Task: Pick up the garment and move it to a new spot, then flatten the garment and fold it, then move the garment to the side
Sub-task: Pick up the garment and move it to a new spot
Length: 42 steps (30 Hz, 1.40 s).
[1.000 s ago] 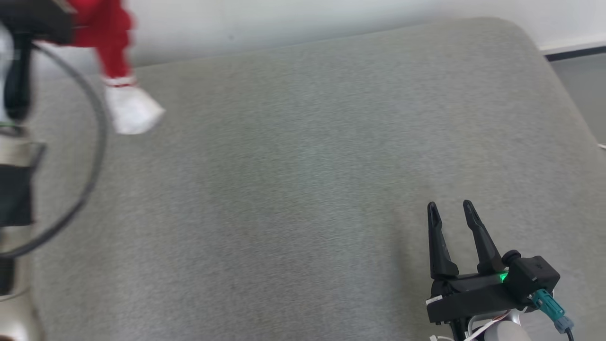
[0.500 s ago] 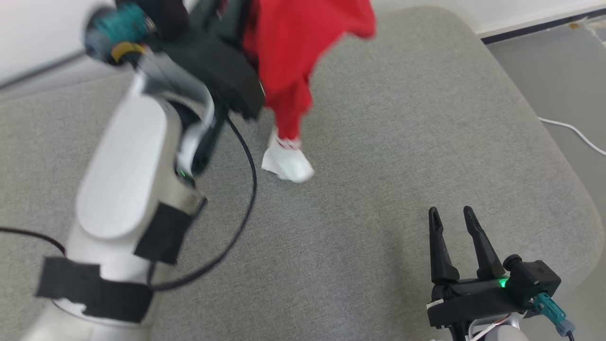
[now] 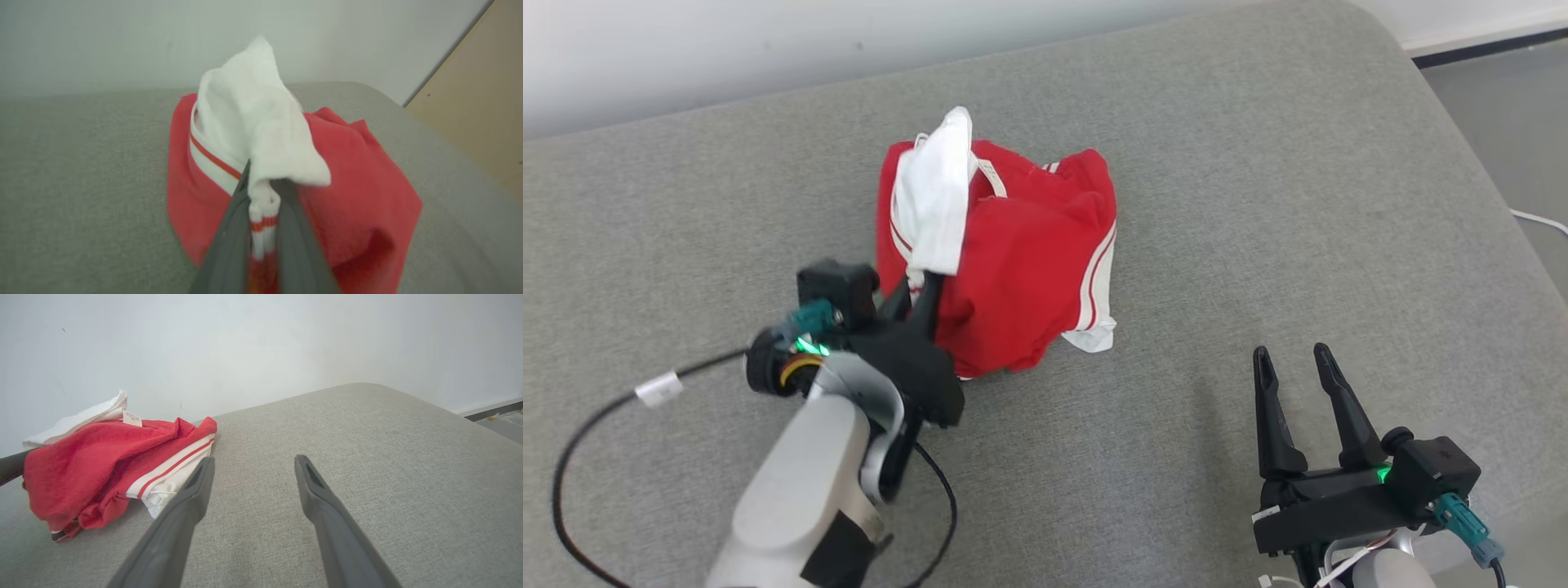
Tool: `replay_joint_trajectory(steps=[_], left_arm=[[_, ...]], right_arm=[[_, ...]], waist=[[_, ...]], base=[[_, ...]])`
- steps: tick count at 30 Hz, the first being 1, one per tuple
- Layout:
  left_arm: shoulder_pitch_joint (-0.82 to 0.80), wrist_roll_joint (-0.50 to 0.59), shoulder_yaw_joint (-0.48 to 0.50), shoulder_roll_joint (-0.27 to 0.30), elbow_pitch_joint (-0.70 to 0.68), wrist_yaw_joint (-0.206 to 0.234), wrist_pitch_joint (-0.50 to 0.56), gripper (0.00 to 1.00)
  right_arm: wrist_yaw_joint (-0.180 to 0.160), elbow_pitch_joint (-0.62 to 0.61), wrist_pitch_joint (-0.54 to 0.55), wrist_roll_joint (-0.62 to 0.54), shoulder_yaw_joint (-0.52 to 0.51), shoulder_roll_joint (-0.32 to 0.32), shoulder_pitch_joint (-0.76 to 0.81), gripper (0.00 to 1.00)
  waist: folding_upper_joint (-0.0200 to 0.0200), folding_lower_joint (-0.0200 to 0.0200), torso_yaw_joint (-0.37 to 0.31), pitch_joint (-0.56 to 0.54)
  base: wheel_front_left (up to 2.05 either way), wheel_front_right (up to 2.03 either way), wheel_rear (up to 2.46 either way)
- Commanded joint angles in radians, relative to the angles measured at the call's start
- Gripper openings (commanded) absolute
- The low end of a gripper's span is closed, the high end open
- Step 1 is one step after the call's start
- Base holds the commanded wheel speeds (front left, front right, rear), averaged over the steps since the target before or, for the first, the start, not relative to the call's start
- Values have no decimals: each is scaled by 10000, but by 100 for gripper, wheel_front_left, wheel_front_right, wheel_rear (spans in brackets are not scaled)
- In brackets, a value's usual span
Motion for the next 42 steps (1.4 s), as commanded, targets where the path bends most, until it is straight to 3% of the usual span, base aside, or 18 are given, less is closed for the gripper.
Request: replay_joint_trajectory(steps=[1, 2, 3, 16, 20, 28, 33, 39, 42], left_arm=[[126, -70, -70, -98, 107, -56, -191, 0], [157, -85, -135, -133, 229, -89, -365, 34], [178, -102, -208, -169, 320, -83, -529, 100], [353, -134, -801, -296, -347, 11, -1785, 100], [680, 178, -656, 176, -963, 204, -1951, 100], [2650, 760, 1007, 1513, -3356, 765, -2028, 100], [4188, 1259, 1925, 1958, -4377, 873, -2030, 100], [5610, 2071, 2552, 2097, -5125, 1095, -2033, 100], [6402, 2161, 3071, 1827, -5467, 1238, -2034, 100]], right_arm=[[-21, 20, -10, -100, 9, 22, -36, 100], [-21, 39, -10, -148, 0, 22, -30, 100], [-21, 51, -10, -182, 0, 22, -14, 100], [-21, 144, -10, -400, -326, 20, 468, 100], [-21, 106, -10, -484, -350, 22, 575, 100], [-21, 6, -10, -598, -374, 19, 638, 100], [-21, 45, -10, -569, -308, 22, 782, 100], [-21, 89, -10, -592, -229, 20, 942, 100], [-21, 63, -10, -655, -191, 20, 1008, 100]], waist=[[0, 0, 124, -83], [0, 0, 193, -148], [0, 0, 254, -210], [0, 0, 1337, -1276], [0, 0, 1674, -1562], [0, 0, 2036, -1836], [0, 0, 2051, -1995], [0, 0, 1990, -2204], [0, 0, 1915, -2319]], base=[[0, 0, 0], [0, 0, 0], [0, 0, 0], [0, 0, 0], [0, 0, 0], [0, 0, 0], [0, 0, 0], [0, 0, 0], [0, 0, 0]])
